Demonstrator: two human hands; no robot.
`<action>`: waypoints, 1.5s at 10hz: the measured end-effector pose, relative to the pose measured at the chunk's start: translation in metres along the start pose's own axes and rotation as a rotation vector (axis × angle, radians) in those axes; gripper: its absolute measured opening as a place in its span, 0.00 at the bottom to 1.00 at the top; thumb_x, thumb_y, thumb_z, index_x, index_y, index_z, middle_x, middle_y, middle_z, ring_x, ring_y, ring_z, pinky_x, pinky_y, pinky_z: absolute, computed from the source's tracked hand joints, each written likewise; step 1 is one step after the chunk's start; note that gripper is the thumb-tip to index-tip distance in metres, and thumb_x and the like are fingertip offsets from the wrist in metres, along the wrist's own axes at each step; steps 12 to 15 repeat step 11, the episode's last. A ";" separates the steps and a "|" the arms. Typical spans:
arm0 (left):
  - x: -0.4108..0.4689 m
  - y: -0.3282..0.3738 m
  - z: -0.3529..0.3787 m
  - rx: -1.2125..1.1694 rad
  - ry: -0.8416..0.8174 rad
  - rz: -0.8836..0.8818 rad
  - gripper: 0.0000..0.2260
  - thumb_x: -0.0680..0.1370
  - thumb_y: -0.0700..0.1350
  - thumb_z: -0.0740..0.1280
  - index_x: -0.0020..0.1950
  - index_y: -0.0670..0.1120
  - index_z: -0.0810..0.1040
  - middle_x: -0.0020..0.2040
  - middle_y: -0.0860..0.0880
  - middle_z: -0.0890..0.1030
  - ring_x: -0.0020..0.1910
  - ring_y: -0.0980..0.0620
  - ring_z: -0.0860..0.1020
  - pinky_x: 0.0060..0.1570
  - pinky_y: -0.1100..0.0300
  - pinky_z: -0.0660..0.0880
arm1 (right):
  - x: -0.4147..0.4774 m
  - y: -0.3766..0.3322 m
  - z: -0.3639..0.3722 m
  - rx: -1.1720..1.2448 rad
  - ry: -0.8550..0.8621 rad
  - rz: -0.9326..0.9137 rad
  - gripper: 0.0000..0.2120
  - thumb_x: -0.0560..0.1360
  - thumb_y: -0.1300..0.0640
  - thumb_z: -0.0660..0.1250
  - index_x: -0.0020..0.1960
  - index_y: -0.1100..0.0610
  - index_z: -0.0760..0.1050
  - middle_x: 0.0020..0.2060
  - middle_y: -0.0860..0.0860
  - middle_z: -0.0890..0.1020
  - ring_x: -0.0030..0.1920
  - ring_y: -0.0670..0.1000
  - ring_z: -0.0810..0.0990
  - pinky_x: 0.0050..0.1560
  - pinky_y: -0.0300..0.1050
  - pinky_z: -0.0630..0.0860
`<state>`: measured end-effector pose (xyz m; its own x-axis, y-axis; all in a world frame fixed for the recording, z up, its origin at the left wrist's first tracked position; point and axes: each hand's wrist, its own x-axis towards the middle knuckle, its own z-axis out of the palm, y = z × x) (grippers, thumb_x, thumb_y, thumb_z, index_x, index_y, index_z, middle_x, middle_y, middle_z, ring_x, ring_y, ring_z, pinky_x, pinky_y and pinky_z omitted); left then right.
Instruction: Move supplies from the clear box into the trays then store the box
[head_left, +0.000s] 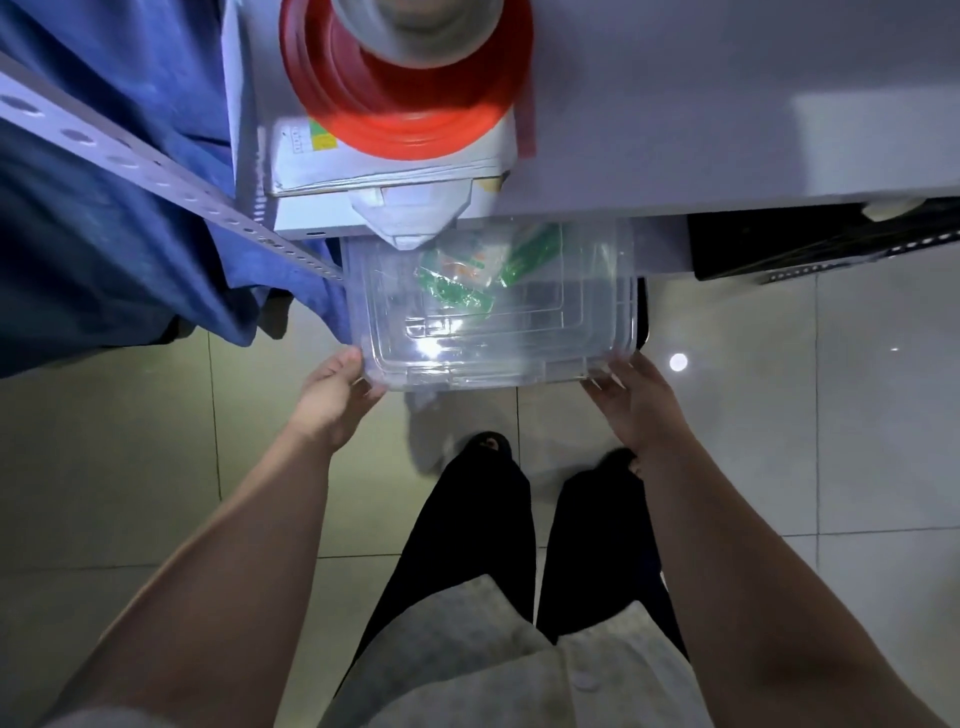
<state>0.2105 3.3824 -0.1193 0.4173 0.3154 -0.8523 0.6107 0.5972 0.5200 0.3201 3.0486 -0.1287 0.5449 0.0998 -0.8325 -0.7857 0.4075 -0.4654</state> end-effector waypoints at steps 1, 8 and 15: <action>0.002 -0.001 -0.002 0.002 -0.047 0.006 0.11 0.83 0.46 0.57 0.49 0.45 0.78 0.44 0.51 0.85 0.45 0.53 0.82 0.49 0.56 0.80 | 0.004 0.002 -0.006 0.046 -0.022 0.054 0.05 0.74 0.65 0.66 0.48 0.58 0.78 0.43 0.55 0.84 0.46 0.55 0.83 0.56 0.55 0.78; 0.024 0.032 0.023 0.070 0.091 -0.096 0.20 0.72 0.65 0.66 0.53 0.52 0.79 0.47 0.55 0.83 0.45 0.56 0.79 0.47 0.57 0.77 | 0.026 -0.018 0.043 -0.112 0.268 -0.149 0.08 0.77 0.56 0.67 0.49 0.61 0.76 0.41 0.57 0.82 0.42 0.54 0.81 0.50 0.50 0.81; -0.043 0.044 0.052 0.740 0.285 0.676 0.12 0.73 0.49 0.72 0.55 0.51 0.76 0.48 0.49 0.76 0.45 0.52 0.74 0.49 0.60 0.71 | -0.029 -0.033 0.055 -0.797 0.300 -0.596 0.13 0.70 0.54 0.72 0.50 0.45 0.73 0.40 0.44 0.78 0.37 0.40 0.76 0.39 0.31 0.73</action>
